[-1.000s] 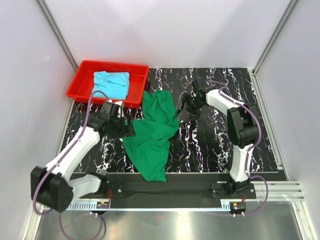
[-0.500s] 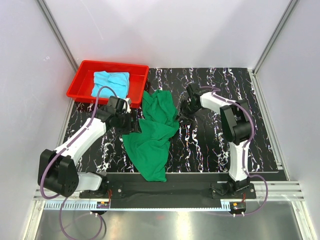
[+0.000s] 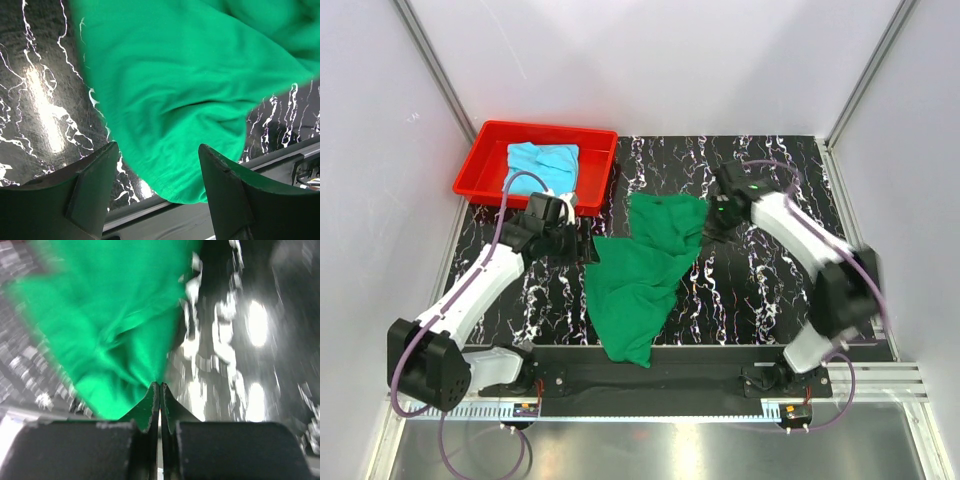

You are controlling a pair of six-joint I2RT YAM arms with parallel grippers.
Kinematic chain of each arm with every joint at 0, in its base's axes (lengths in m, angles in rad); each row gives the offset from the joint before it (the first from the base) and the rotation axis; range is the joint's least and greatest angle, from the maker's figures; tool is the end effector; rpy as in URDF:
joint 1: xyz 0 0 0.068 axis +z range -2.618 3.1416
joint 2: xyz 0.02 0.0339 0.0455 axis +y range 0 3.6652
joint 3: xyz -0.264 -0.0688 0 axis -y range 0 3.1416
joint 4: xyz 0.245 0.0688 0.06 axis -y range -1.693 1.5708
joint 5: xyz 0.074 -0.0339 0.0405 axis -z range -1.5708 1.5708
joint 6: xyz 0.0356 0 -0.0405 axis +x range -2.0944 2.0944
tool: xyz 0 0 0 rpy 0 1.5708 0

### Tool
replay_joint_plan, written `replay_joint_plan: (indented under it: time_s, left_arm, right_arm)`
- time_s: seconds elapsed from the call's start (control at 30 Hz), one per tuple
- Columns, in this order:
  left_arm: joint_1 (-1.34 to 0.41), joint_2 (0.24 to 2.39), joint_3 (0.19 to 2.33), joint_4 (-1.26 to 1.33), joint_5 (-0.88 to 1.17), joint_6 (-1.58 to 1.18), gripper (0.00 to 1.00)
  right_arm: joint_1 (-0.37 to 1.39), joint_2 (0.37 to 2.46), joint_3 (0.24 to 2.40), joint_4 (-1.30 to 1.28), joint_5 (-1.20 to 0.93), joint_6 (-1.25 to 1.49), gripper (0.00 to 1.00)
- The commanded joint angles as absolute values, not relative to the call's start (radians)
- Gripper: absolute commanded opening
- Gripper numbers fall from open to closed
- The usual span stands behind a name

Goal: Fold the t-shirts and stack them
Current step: Flatten the tshirt out

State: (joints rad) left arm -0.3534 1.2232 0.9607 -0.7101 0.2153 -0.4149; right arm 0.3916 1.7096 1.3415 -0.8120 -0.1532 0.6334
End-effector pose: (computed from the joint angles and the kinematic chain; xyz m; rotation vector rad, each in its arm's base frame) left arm 0.2258 -0.0914 0.2662 0.0067 2.6110 -0.5630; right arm 0.3198 0.1380 0.2418 0.2996 2.8234 0.4653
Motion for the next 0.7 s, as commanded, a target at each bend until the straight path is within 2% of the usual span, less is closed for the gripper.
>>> replay_joint_plan:
  time_s: [0.0, 0.07, 0.1, 0.13, 0.17, 0.23, 0.27, 0.33, 0.37, 0.43, 0.53, 0.57, 0.67]
  left_arm:
    - [-0.357, 1.187, 0.993, -0.678, 0.209, -0.403, 0.70]
    - [-0.360, 1.189, 0.988, -0.669, 0.210, -0.406, 0.70]
    - [-0.360, 1.195, 0.986, -0.669, 0.210, -0.408, 0.70]
    - [-0.362, 1.200, 0.986, -0.666, 0.209, -0.410, 0.71]
    - [-0.364, 1.203, 0.986, -0.664, 0.210, -0.407, 0.72]
    - [-0.365, 1.226, 0.994, -0.664, 0.219, -0.391, 0.75]
    - [-0.371, 1.236, 0.999, -0.664, 0.222, -0.384, 0.77]
    - [-0.383, 1.272, 1.005, -0.658, 0.221, -0.370, 0.77]
    - [-0.391, 1.287, 1.006, -0.652, 0.221, -0.370, 0.77]
    - [-0.419, 1.347, 1.026, -0.626, 0.239, -0.376, 0.76]
    - [-0.472, 1.448, 1.081, -0.588, 0.239, -0.387, 0.76]
    - [-0.488, 1.501, 1.119, -0.571, 0.226, -0.387, 0.76]
    - [-0.547, 1.595, 1.181, -0.503, 0.201, -0.402, 0.76]
  right_arm:
    - [0.428, 1.407, 1.241, -0.995, -0.078, 0.653, 0.00]
    - [0.469, 1.307, 1.148, -0.964, -0.104, 0.690, 0.00]
    - [0.480, 1.304, 1.126, -0.897, -0.119, 0.695, 0.08]
    - [0.482, 1.346, 1.118, -0.867, -0.144, 0.696, 0.32]
    - [0.483, 1.386, 1.146, -0.856, -0.173, 0.680, 0.43]
    - [0.482, 1.495, 1.289, -0.938, -0.180, 0.632, 0.52]
    - [0.483, 1.505, 1.325, -0.980, -0.129, 0.608, 0.67]
    - [0.483, 1.441, 1.327, -1.034, -0.059, 0.591, 0.81]
    - [0.482, 1.407, 1.306, -1.035, 0.027, 0.597, 0.92]
    - [0.469, 1.335, 1.232, -1.034, 0.099, 0.600, 0.95]
    - [0.434, 1.307, 1.172, -1.078, 0.196, 0.647, 0.86]
    - [0.420, 1.304, 1.164, -1.106, 0.213, 0.669, 0.80]
    - [0.347, 1.298, 1.138, -1.121, 0.267, 0.676, 0.74]
